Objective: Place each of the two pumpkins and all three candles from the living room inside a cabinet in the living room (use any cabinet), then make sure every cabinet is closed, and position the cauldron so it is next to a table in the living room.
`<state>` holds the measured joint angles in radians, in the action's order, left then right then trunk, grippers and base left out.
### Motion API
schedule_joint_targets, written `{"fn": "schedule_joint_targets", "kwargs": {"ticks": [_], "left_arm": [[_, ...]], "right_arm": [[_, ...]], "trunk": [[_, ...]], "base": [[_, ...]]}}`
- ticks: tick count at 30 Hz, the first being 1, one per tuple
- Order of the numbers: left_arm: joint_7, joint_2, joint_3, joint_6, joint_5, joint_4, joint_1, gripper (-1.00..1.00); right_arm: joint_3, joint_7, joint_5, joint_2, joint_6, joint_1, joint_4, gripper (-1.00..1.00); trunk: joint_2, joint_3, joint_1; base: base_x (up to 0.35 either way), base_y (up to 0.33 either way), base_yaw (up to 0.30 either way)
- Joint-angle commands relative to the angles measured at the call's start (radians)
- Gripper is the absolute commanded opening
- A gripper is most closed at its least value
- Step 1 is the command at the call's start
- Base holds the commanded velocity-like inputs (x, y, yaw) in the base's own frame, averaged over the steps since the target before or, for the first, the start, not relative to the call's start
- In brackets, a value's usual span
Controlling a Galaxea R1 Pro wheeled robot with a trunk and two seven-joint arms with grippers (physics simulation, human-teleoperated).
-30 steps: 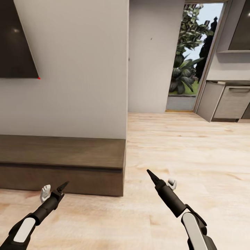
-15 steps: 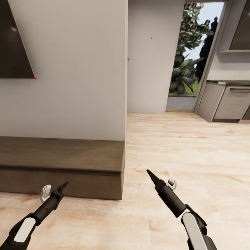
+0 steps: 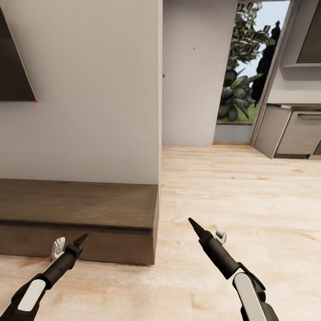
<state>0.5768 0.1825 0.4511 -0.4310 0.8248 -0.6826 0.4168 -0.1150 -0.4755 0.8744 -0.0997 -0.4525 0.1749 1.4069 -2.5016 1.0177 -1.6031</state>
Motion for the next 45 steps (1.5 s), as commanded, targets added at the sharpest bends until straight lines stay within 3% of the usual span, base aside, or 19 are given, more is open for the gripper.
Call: {"fn": "schedule_joint_targets", "kwargs": {"ticks": [1,13,18,25,33,41,45], "left_arm": [[0.0,0.0,0.0,0.0,0.0,0.0,0.0,1.0],[0.0,0.0,0.0,0.0,-0.001,0.0,-0.001,1.0],[0.008,-0.024,0.006,0.012,0.02,0.008,-0.02,1.0],[0.009,-0.017,0.012,-0.02,0.018,0.041,-0.026,1.0],[0.011,-0.015,0.052,-0.065,0.021,0.083,-0.027,1.0],[0.009,-0.014,0.097,-0.109,0.022,0.084,-0.027,1.0],[0.009,-0.014,0.101,-0.121,0.022,0.084,-0.027,1.0]], "right_arm": [[0.0,0.0,0.0,0.0,0.0,0.0,0.0,1.0],[0.0,0.0,0.001,0.0,0.0,0.0,0.0,1.0],[-0.028,-0.017,0.021,-0.028,0.028,0.0,-0.012,1.0],[-0.068,-0.018,0.019,-0.011,0.062,0.001,-0.045,1.0],[-0.111,-0.015,0.009,-0.012,0.084,0.002,-0.09,1.0],[-0.11,-0.015,0.008,-0.011,0.084,0.002,-0.135,1.0],[-0.109,-0.018,0.008,-0.011,0.082,0.002,-0.15,1.0]], "trunk": [[0.0,0.0,0.0],[0.0,0.0,0.0],[0.0,0.0,0.0],[0.0,0.0,0.0],[0.0,0.0,0.0],[0.0,0.0,0.0],[0.0,0.0,0.0]], "base": [[0.135,-0.029,0.0],[0.1,-0.005,0.0],[0.0,0.0,0.0],[0.0,0.0,0.0],[0.0,0.0,0.0],[0.0,0.0,0.0],[0.0,0.0,0.0]]}}
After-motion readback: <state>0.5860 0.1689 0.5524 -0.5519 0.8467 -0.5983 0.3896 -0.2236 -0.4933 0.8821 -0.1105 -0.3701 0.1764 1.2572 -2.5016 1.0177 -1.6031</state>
